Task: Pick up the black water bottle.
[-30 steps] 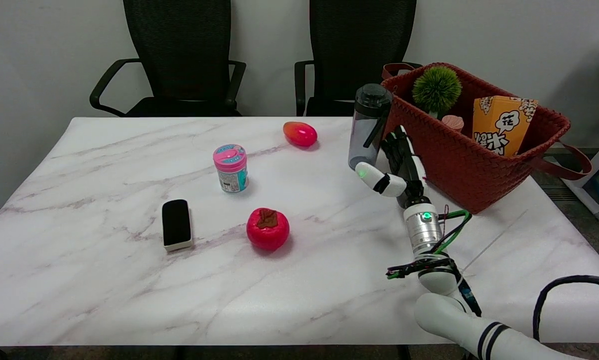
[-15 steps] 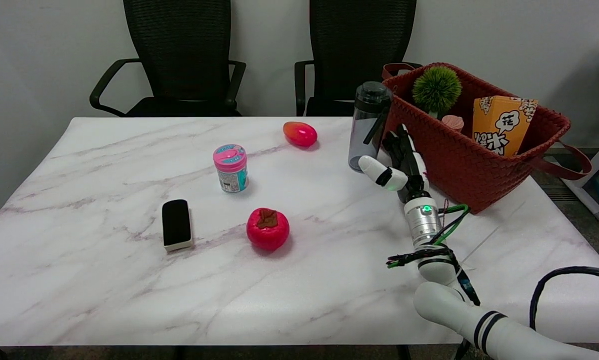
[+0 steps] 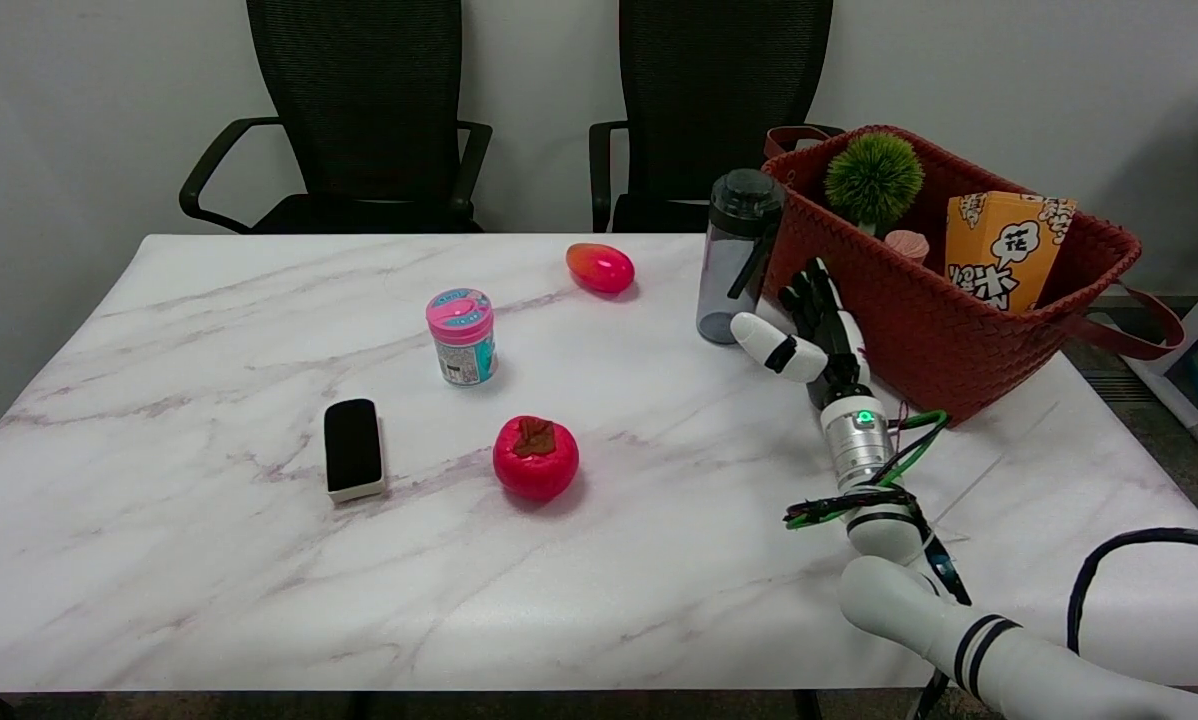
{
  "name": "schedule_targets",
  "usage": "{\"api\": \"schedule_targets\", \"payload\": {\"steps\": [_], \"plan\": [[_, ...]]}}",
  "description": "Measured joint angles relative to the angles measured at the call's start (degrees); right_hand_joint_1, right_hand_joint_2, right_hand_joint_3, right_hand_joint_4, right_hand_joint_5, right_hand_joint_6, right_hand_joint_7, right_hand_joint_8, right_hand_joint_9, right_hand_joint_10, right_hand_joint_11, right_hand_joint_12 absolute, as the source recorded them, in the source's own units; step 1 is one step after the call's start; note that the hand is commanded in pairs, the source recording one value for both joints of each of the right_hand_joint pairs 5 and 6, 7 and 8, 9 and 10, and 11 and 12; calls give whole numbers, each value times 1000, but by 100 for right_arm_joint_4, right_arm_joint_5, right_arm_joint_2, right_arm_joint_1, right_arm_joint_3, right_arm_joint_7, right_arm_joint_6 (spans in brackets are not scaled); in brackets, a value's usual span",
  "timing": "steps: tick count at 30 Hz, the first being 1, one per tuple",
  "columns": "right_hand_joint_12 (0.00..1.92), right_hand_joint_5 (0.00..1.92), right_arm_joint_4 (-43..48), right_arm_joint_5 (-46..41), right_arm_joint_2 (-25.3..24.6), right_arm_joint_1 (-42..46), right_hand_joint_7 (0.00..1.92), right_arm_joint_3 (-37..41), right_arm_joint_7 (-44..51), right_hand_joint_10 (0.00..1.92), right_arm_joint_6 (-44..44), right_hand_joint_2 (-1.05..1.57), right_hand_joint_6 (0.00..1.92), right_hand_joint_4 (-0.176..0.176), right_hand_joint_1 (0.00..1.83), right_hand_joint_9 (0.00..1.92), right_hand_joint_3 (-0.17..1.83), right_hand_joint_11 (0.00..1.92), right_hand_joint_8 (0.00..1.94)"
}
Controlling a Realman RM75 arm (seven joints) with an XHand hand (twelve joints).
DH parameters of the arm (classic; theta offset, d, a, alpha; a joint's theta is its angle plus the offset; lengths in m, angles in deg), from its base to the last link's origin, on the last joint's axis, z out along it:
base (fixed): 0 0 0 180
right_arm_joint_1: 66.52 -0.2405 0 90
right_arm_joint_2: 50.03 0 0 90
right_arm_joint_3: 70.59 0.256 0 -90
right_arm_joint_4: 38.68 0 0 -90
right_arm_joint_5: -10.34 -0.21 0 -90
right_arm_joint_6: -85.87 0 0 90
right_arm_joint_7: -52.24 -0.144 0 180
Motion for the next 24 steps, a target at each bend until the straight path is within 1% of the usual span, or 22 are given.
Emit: {"api": "schedule_targets", "payload": {"steps": [14, 19, 24], "plan": [[16, 0, -115, -62, 95, -223, 109, 51, -9, 208, 276, -123, 0, 0, 1017, 208, 814, 16, 109], [42, 142, -131, -73, 122, -314, 124, 41, -18, 212, 386, -124, 142, 0, 1018, 212, 810, 42, 124], [64, 197, -138, -79, 143, -384, 152, 20, -30, 223, 471, -123, 197, 0, 1017, 223, 808, 64, 152]]}}
